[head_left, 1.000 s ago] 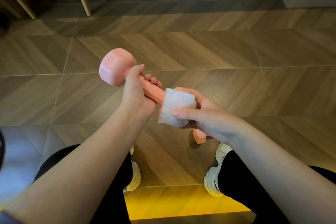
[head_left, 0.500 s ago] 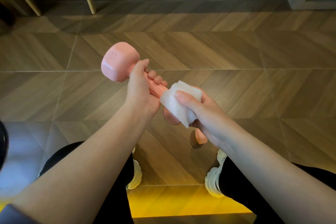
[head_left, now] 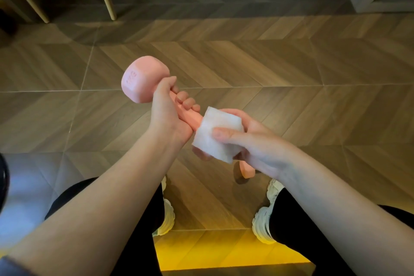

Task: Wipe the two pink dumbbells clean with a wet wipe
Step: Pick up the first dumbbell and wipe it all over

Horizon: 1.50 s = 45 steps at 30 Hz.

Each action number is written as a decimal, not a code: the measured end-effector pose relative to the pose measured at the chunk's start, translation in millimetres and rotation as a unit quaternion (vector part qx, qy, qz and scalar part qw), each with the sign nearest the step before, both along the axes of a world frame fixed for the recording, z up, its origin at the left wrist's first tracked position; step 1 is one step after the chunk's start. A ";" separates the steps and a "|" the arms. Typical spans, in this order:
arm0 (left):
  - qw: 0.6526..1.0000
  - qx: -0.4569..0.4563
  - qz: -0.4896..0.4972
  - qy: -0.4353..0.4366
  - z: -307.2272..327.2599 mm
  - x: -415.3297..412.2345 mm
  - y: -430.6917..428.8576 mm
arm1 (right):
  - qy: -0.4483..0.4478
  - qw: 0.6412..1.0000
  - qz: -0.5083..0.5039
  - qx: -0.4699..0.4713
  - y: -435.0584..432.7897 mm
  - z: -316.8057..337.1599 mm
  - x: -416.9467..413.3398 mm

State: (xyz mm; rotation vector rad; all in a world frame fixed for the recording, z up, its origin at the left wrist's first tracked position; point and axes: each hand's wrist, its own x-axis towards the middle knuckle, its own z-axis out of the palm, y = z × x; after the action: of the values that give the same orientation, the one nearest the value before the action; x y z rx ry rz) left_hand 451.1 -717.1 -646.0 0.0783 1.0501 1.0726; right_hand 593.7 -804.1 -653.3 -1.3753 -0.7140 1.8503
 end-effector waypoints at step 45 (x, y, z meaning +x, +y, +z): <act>0.999 -0.029 -0.004 -0.018 -6.2 7.7 -2.1 | -0.031 0.998 -0.060 0.017 -6.4 -14.4 -2.5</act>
State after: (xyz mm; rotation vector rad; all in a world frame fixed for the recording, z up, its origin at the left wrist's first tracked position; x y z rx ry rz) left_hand 458.8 -719.2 -652.2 0.0170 1.0461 1.0326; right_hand 591.2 -810.4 -667.7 -1.4284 -0.6759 1.7015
